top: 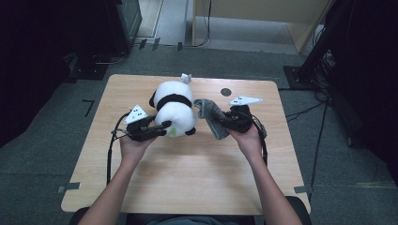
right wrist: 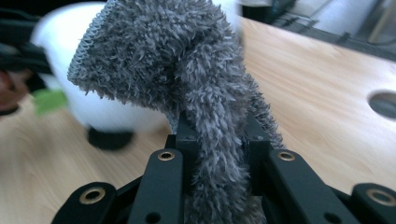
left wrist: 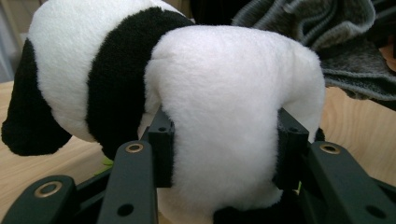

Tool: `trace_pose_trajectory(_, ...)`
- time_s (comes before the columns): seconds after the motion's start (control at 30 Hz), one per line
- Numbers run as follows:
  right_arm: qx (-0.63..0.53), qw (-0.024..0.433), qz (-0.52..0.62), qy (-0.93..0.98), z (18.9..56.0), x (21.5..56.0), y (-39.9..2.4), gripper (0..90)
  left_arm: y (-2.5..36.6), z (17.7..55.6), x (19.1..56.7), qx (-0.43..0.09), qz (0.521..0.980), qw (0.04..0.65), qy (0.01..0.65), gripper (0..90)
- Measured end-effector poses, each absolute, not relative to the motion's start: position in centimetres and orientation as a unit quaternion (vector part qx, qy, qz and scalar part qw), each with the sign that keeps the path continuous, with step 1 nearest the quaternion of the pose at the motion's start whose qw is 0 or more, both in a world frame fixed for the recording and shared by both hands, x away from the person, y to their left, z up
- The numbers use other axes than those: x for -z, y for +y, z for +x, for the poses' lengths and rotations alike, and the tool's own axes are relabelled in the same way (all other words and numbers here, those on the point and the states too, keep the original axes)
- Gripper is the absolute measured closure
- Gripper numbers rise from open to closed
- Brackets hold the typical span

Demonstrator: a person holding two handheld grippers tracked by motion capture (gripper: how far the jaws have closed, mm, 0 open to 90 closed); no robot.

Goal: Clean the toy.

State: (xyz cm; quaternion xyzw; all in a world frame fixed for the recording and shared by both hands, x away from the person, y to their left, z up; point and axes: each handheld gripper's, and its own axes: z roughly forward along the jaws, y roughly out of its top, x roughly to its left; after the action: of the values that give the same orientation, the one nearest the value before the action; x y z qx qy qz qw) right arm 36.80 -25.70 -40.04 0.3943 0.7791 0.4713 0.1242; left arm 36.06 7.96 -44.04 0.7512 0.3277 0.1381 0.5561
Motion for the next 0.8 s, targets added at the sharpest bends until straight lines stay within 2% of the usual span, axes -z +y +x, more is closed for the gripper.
trace_pose_trajectory(0.17, -0.486, 0.115, 0.369, 0.784, 36.4, 39.0, -23.3, 75.4, 7.2, 35.5, 44.9, -0.123, 0.751, 0.556, 0.334, 53.5)
trace_pose_trajectory(0.37, -0.477, 0.113, 0.346, 0.800, 35.6, 39.4, -20.6, 75.1, 7.5, 35.3, 45.4, -0.115, 0.757, 0.546, 0.341, 53.5)
trace_pose_trajectory(0.8, -0.484, 0.128, 0.317, 0.806, 33.6, 40.1, -18.0, 75.5, 7.8, 35.6, 45.4, -0.105, 0.748, 0.549, 0.358, 53.0)
